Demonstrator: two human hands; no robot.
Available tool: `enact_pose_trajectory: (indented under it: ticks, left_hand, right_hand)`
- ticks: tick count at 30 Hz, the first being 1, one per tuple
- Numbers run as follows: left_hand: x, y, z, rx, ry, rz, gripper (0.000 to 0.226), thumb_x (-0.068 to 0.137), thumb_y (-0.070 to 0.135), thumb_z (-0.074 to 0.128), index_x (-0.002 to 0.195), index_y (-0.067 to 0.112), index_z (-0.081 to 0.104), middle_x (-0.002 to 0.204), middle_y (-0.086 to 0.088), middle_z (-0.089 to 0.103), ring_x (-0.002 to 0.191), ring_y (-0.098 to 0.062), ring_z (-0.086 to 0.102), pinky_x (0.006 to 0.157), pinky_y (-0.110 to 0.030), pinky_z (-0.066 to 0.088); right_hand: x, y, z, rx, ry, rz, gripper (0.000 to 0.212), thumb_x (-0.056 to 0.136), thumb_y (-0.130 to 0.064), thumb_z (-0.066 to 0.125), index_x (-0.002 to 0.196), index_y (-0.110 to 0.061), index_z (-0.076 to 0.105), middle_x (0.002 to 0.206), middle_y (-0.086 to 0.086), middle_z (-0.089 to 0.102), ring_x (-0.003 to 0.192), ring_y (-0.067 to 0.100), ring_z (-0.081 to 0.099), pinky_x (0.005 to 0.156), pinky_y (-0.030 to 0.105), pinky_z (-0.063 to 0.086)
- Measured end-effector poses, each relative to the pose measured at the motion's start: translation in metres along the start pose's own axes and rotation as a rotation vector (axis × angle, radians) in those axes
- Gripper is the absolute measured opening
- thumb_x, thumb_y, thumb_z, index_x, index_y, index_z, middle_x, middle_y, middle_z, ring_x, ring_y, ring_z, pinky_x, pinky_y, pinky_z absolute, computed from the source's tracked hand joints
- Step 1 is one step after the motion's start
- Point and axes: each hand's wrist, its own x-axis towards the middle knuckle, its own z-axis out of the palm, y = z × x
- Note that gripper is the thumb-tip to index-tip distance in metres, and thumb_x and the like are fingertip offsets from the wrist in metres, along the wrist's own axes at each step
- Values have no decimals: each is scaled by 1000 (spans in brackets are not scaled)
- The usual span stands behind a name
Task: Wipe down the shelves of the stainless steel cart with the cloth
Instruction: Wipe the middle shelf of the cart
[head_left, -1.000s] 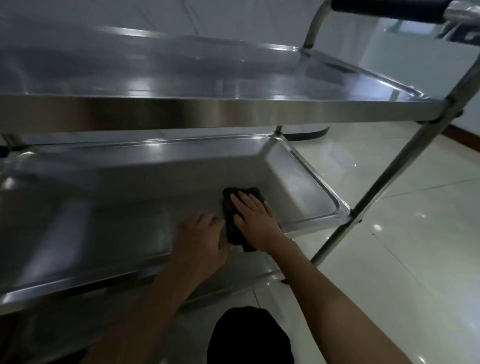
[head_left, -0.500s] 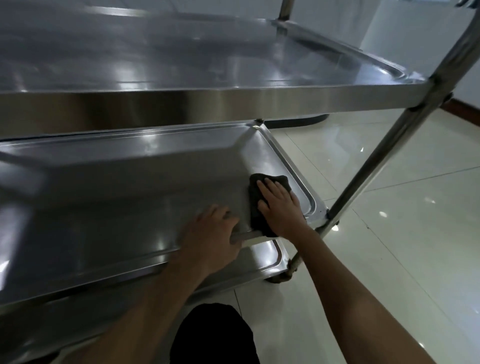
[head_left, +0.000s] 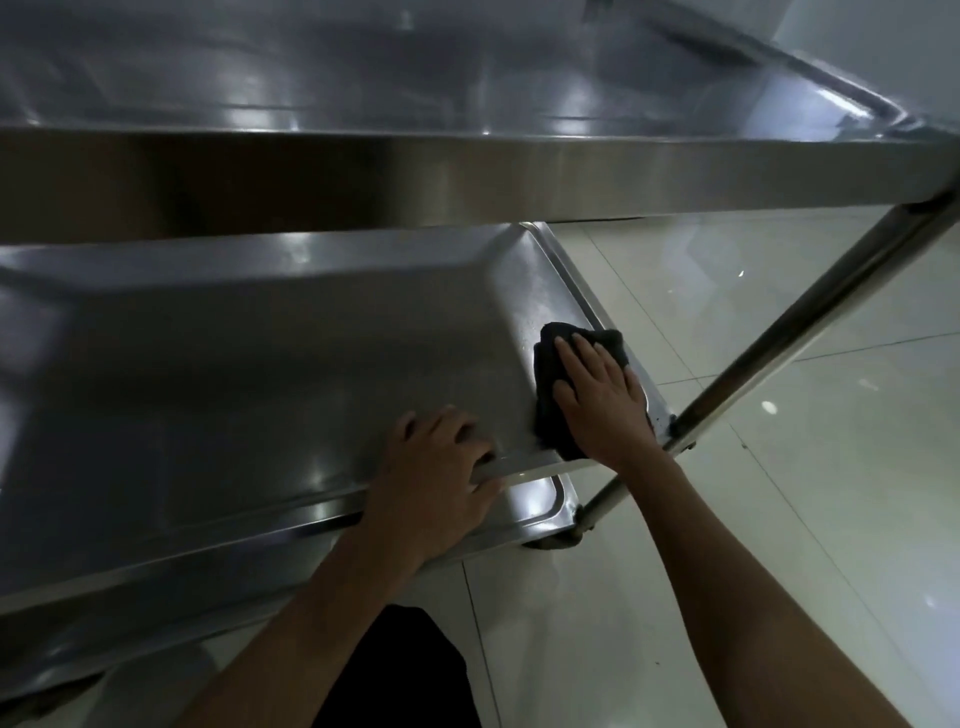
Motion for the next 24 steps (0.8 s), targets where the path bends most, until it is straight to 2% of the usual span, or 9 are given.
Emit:
enact_pose_trajectory:
  ticks: [4,6,9,15,19,24]
  left_hand:
    - [-6,-5,-7,37,-35,55,60,87,64,30,126,31,62,141,4,50,142,-21,37,114,-49,25]
    - [-14,-19,-14,12,-2,49,66,86,66,27,124,28,65,141,1,53,139,-24,41,113,-50,32]
    - [-31,-55,-28,49,100,-49,54,87,60,39,118,26,68,133,0,60,127,-26,51,100,-47,44]
    - [-57,-113,-55,116,167,-250,33,89,43,62,112,22,71,121,-4,63,112,-30,57,95,-45,46]
    - [-73,-134,-66,103,191,-353,26,90,40,63,109,24,71,118,-3,64,112,-30,56,95,-44,41]
    - [-97,-159,-75,135,188,-399,17,88,35,63,98,23,71,105,-4,65,100,-30,59,86,-43,48]
  right_hand:
    - [0,1,2,-28,-4,-17,55,106,-38,24,160,-32,9,168,-4,7,154,17,3,124,49,7]
    - [2,1,3,-42,6,-26,56,106,-38,24,159,-31,11,168,-3,9,154,18,5,124,50,9]
    - [2,-4,1,-30,-2,11,55,106,-36,27,159,-30,13,167,-3,11,154,18,7,124,50,9]
    - [-4,-56,13,-16,37,-4,55,105,-36,29,159,-29,18,167,-2,16,153,21,12,123,50,10]
    - [-2,-120,28,16,-10,-80,57,105,-38,28,160,-32,14,168,-5,10,154,20,6,123,50,5]
    - [3,-204,50,55,-62,-208,59,103,-39,29,160,-34,12,168,-7,6,154,19,1,123,51,2]
